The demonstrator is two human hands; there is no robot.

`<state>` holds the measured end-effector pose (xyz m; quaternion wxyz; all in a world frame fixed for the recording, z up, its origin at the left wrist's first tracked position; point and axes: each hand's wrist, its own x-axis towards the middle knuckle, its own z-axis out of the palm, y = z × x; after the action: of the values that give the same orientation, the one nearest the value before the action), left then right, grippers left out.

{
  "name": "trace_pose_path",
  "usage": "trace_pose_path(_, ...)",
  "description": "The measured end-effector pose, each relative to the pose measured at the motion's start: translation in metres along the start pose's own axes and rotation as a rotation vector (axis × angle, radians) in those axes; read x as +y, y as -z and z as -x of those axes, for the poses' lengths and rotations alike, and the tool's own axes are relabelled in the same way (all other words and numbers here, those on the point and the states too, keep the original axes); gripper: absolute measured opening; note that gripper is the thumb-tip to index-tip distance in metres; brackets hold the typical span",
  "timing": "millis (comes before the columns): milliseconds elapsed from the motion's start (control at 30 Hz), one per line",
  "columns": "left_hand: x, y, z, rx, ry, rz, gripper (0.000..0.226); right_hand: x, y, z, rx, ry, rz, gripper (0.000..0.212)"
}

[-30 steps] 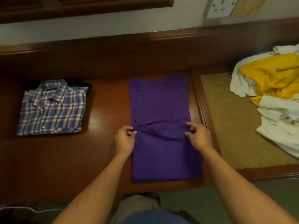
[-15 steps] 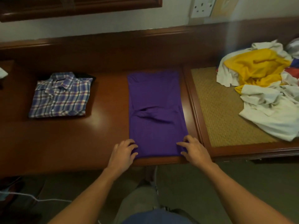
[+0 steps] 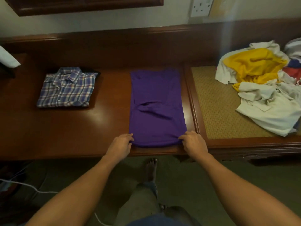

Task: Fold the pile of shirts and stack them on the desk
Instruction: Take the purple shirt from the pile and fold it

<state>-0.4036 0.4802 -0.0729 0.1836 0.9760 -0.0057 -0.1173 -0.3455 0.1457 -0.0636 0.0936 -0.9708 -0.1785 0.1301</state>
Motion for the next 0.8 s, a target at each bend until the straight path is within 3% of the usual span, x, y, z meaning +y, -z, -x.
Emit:
trace_pose_path(267,0.000,0.022,0.016,-0.003,0.014,0.091,0.024,0.012,0.024,0.006,-0.026,0.016,-0.131,0.026)
trace_pose_path(600,0.006,0.063,-0.024,0.197,0.071,0.323,0.018,0.006,0.063,-0.027,0.119,-0.056,-0.309,0.022)
trace_pose_path(800,0.000,0.098,-0.076,0.224,0.089,0.404,0.022,0.009,0.099,-0.078,0.301,-0.106,-0.397,0.015)
